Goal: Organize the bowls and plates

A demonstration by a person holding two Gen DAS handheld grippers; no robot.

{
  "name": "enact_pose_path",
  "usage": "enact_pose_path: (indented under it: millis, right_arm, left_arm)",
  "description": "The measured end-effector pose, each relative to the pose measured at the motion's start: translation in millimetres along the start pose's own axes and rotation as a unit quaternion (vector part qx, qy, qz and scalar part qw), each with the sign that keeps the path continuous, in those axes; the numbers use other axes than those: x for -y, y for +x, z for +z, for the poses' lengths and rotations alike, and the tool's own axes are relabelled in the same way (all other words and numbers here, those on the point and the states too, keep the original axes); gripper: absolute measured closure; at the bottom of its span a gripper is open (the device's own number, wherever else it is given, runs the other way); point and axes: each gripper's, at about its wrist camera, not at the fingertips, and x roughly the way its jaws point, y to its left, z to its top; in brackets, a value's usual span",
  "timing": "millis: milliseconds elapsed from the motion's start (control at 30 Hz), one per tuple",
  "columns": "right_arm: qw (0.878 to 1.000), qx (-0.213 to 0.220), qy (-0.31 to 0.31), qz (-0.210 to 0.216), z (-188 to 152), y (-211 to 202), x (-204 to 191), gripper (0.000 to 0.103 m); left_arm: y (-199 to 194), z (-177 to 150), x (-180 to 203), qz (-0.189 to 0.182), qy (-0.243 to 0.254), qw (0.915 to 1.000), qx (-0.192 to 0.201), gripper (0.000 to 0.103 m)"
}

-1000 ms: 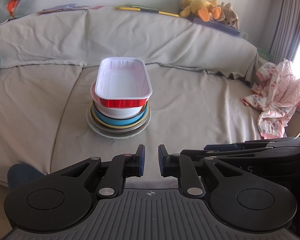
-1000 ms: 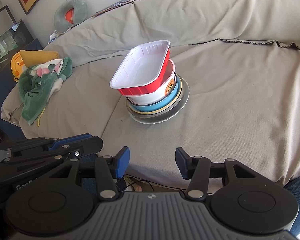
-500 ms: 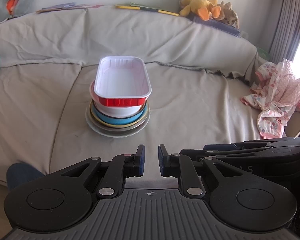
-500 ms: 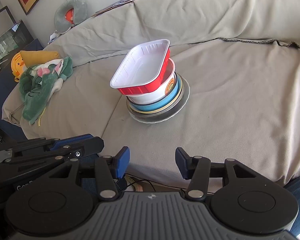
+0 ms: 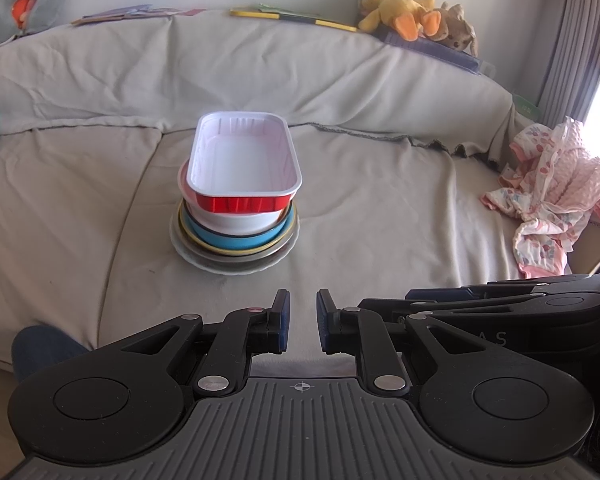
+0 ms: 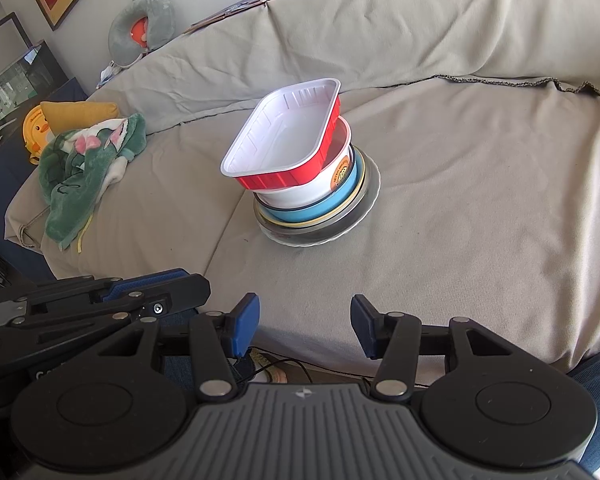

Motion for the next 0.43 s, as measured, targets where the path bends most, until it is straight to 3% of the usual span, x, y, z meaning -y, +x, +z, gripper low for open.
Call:
enact_pose_path:
  millis: [433]
  right_arm:
    - [1.000,-0.005,0.000,0.011,-0.2,0.4,1.6,0.052]
  left_arm:
    - [2.1,0.4,2.7,0.000,0.003,1.0000,0.005,0.086]
